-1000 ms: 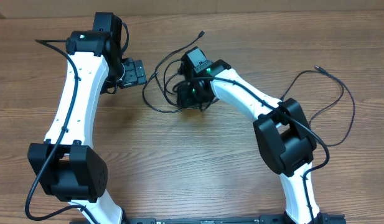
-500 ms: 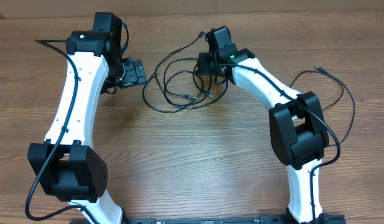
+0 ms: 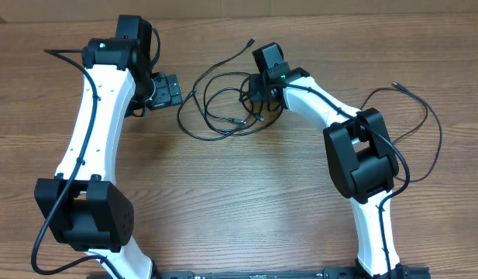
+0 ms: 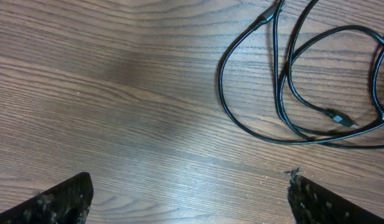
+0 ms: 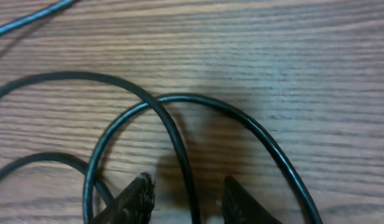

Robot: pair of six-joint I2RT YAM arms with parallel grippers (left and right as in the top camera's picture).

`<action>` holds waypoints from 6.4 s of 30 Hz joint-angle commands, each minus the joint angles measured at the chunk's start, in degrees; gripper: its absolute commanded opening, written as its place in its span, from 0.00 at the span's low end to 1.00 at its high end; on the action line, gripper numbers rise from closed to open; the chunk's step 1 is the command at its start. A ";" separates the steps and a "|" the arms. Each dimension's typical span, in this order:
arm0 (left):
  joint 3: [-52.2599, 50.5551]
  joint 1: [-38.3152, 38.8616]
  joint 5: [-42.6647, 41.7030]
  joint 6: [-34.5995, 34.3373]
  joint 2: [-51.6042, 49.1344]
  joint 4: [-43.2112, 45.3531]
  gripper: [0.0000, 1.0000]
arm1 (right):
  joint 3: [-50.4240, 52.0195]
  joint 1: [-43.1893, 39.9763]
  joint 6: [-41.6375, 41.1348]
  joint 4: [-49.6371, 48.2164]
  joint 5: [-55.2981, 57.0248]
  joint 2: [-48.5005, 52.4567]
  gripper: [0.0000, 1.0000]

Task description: Untangle cables

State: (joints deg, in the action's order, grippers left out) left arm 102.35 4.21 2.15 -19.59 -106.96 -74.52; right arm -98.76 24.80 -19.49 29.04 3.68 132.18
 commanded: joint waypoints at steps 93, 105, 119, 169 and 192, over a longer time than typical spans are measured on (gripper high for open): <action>-0.24 0.31 -0.28 -1.03 -0.57 0.04 1.00 | 39.54 -12.76 -8.20 -8.79 -40.04 -28.44 0.10; -0.24 0.31 -0.28 -1.03 -0.57 0.04 1.00 | 39.54 -12.76 -8.20 -12.33 -44.52 -22.80 0.13; -0.24 0.31 -0.28 -1.03 -0.57 0.04 0.99 | 37.97 -12.98 -8.98 -14.29 -64.02 -24.55 0.04; -0.24 0.31 -0.28 -1.03 -0.57 0.04 1.00 | 22.34 -13.84 -19.93 -46.42 -35.45 -63.78 0.04; -0.24 0.31 -0.28 -1.03 -0.57 0.02 1.00 | 11.56 -41.97 -16.65 4.90 -21.46 -56.22 0.04</action>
State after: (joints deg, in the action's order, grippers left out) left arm 102.35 4.21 2.13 -19.59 -106.96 -74.52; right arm -85.93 -14.61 -36.64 31.86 -18.61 73.38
